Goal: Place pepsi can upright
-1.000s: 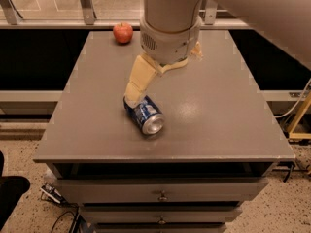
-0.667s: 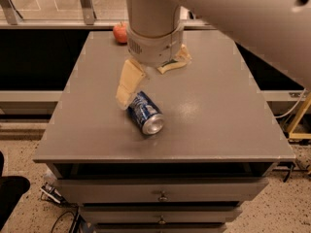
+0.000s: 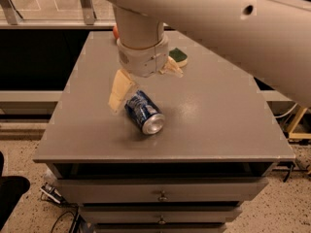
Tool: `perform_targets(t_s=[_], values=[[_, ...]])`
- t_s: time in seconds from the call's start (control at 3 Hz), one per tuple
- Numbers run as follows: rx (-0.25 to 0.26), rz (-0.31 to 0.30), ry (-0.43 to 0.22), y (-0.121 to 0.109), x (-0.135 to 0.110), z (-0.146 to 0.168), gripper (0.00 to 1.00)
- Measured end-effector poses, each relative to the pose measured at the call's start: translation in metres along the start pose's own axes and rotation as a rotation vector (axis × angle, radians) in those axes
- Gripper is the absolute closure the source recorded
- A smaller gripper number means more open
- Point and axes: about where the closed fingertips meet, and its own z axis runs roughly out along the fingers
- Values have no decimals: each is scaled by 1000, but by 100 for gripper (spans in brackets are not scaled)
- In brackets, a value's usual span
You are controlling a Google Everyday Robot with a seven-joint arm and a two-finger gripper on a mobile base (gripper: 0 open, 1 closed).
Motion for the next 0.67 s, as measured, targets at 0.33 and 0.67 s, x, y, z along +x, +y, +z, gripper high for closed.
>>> perform_targets(t_s=[0.33, 0.67], values=[[-61, 59, 21, 0, 0, 15, 0], [-124, 86, 33, 5, 0, 28, 0]])
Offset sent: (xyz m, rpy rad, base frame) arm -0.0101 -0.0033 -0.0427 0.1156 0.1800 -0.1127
